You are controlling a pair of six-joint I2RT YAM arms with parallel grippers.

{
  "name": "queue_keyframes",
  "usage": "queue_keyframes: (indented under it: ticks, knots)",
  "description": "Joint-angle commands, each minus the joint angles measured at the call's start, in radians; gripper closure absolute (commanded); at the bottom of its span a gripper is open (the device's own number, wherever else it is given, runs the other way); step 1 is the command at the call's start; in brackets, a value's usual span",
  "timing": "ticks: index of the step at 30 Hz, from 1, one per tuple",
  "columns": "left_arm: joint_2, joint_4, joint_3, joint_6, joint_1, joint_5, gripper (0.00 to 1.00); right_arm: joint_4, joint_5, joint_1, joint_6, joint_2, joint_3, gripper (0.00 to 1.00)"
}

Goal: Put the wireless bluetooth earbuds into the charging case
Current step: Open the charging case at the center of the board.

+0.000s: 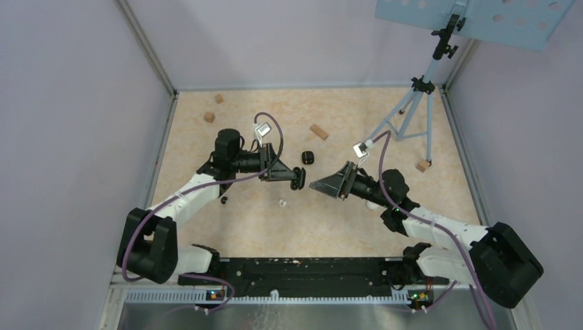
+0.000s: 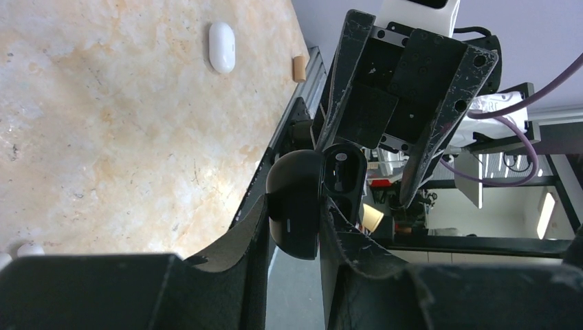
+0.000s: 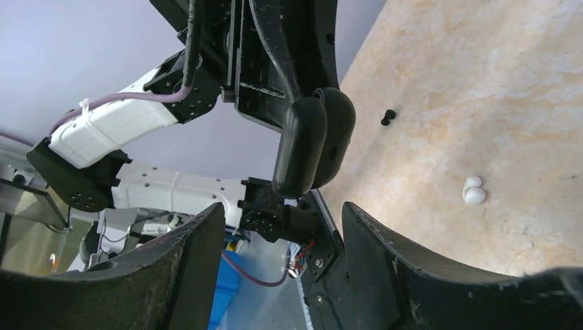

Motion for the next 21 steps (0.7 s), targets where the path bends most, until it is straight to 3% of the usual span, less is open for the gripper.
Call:
queue_keyframes:
  ticks: [1, 11, 21]
  knots:
    - [-0.010, 0.062, 0.021, -0.014, 0.002, 0.039, 0.86, 0.136, -0.035, -0.007, 0.015, 0.051, 0.054, 0.37]
    - [-0.006, 0.076, 0.022, -0.025, 0.002, 0.043, 0.85, 0.209, -0.037, -0.004, 0.042, 0.160, 0.104, 0.36]
    - [-0.007, 0.082, 0.019, -0.027, 0.003, 0.046, 0.85, 0.264, -0.056, 0.008, 0.066, 0.234, 0.138, 0.43]
